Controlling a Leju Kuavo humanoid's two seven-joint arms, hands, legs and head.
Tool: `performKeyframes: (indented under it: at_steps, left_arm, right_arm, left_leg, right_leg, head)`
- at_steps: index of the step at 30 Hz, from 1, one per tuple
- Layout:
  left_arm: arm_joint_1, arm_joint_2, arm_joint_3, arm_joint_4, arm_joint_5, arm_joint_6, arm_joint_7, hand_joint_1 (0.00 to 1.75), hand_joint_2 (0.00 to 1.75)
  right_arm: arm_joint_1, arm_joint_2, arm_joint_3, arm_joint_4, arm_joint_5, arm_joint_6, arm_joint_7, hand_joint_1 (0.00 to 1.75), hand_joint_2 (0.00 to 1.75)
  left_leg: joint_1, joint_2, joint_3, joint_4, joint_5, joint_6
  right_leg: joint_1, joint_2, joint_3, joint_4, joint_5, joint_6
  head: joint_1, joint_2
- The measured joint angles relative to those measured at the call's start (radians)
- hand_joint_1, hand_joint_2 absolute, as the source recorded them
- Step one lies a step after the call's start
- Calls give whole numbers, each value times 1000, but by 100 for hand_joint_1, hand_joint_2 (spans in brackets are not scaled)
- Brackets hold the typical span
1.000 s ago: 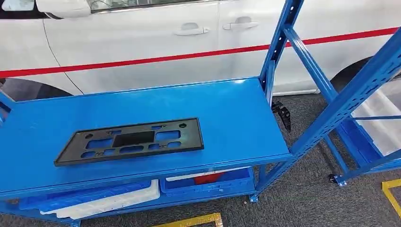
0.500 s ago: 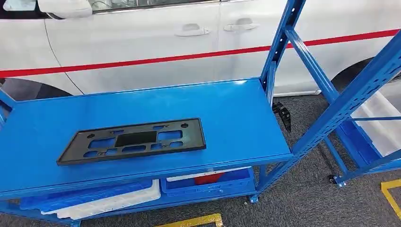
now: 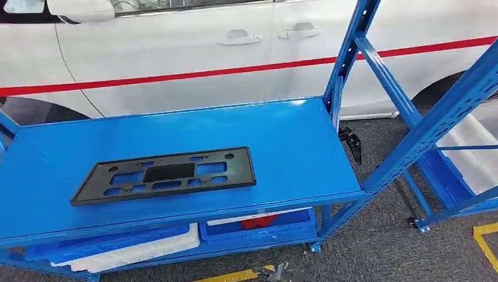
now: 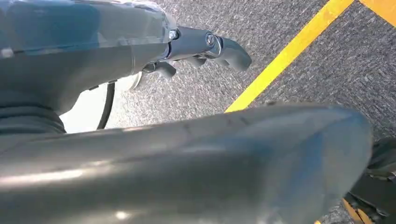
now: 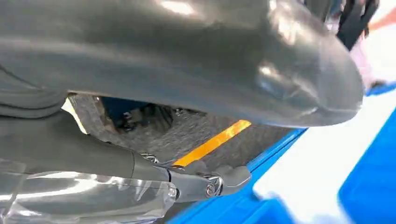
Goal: Take the parts from the cabinet and place them on the table.
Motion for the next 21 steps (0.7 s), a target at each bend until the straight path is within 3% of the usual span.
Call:
performKeyframes:
  at_steps: [4,10,15,21]
  left_arm:
    - [-4,0,1,0,0,0,0,0,0]
    - [-4,0,2,0,0,2,0,0,0]
    - [-3,0,3,0,0,11,-6,0,0]
    - [-3,0,3,0,-15,11,-7,0,0]
  right_arm:
    - [1,-37,110,-112,-32,-40,0,0,0]
    - [6,-68,172,-250,-56,-66,0,0,0]
    - [15,-95,180,-375,-41,-135,0,0,0]
    - [11,-101,110,-533,128,-238,0,0,0]
  left_leg:
    - [0,0,0,0,0,0]
    - [0,0,0,0,0,0]
    - [0,0,0,0,0,0]
    - [0,0,0,0,0,0]
  right_leg:
    - [0,0,0,0,0,0]
    - [0,0,0,0,0,0]
    - [0,0,0,0,0,0]
    - [0,0,0,0,0,1]
  head:
    - [0,0]
    - [0,0]
    - [0,0]
    - [0,0]
